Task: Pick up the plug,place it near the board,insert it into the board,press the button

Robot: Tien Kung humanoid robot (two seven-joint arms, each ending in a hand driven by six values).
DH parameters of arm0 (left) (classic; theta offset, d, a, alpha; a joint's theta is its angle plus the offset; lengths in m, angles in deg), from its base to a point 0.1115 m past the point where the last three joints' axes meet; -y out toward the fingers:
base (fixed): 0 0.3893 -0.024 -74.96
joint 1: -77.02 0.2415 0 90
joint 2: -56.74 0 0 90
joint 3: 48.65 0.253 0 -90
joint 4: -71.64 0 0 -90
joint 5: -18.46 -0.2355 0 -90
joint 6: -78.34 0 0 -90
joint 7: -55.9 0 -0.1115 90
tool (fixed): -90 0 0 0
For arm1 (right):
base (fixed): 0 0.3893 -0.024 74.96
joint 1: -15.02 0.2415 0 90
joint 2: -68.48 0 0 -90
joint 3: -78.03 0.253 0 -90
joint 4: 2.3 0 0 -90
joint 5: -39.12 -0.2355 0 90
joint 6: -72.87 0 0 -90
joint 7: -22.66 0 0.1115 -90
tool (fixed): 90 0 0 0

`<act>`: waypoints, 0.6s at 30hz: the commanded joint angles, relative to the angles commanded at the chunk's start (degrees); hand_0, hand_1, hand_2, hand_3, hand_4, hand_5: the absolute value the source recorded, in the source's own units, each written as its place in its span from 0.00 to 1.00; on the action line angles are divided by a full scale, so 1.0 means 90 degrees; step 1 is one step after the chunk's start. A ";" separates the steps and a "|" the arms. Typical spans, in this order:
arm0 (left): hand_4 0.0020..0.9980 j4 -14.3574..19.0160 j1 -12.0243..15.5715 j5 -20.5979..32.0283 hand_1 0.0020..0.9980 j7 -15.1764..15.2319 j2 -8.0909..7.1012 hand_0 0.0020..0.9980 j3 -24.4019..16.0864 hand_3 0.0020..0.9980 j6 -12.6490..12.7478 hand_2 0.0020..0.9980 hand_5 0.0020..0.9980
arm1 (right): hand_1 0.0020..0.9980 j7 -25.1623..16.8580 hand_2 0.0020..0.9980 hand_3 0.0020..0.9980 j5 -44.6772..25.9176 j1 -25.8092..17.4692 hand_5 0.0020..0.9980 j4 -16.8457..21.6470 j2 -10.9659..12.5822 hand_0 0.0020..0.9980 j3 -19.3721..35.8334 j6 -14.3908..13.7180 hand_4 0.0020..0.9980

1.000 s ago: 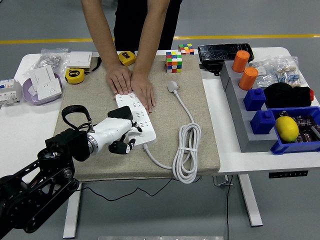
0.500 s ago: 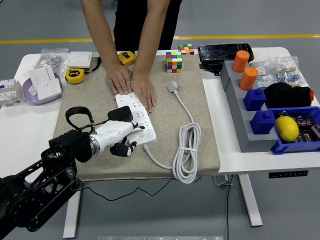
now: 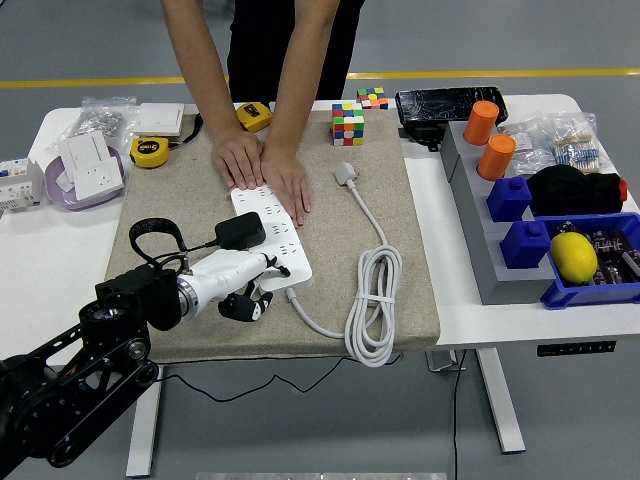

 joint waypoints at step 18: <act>0.42 -0.0085 -0.0055 -0.0101 0.03 0.0111 0.0051 0.15 -0.0106 0.78 0.0175 0.15 0.10 | 0.88 0.0000 0.83 0.80 -0.0013 0.0026 1.00 0.0000 -0.0003 0.93 -0.0006 0.0000 1.00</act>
